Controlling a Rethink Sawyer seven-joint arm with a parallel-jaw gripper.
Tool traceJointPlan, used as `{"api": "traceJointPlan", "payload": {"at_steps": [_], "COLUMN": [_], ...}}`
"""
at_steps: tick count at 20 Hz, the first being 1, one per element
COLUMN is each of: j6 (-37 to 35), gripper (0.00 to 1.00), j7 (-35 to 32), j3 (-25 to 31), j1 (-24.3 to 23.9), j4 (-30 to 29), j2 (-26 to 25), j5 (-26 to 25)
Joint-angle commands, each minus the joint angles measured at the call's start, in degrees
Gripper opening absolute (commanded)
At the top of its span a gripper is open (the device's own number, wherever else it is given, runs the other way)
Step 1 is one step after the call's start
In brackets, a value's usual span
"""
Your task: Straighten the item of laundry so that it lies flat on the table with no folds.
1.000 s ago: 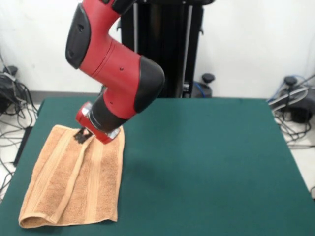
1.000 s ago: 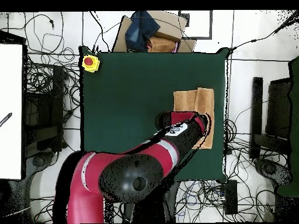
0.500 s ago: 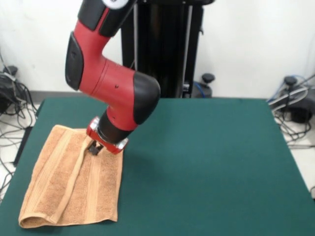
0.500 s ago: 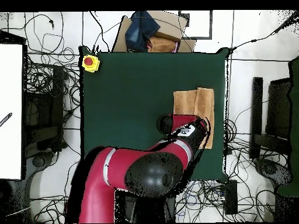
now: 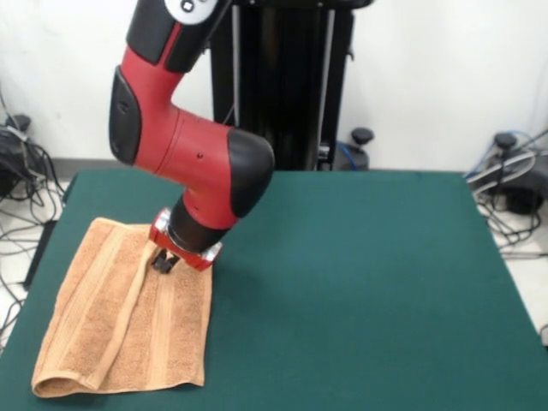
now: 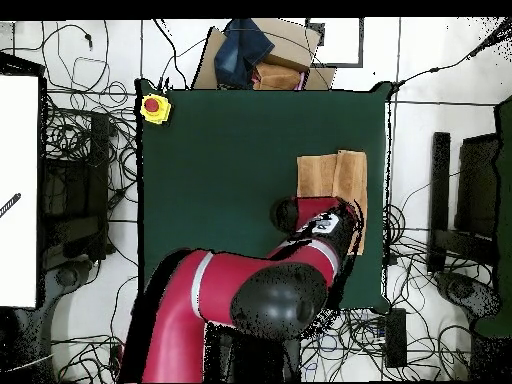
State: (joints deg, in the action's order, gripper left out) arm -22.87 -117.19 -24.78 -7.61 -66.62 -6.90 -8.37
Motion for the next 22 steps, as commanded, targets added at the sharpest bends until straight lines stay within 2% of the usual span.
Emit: {"api": "traceJointPlan", "payload": {"at_steps": [1, 6, 9, 18, 22], "j6": [9.4, 9.9, 10.2, 11.2, 5.2], "gripper": [0.00, 0.00, 0.00, 0.00, 0.00], "j7": [5.5, 8.5, 8.6, 3.7, -2.4], "j3": [21.2, 31.1, 34.1, 34.8, 29.6], "j1": [-7.9, -15.8, -18.0, -16.8, -10.6], "j4": [0.1, -2.8, -3.0, -1.0, 2.4], "j2": [-4.6, -4.1, -4.5, -5.4, -5.5], "j5": [-2.9, -5.1, -6.4, -9.9, -8.7]}}
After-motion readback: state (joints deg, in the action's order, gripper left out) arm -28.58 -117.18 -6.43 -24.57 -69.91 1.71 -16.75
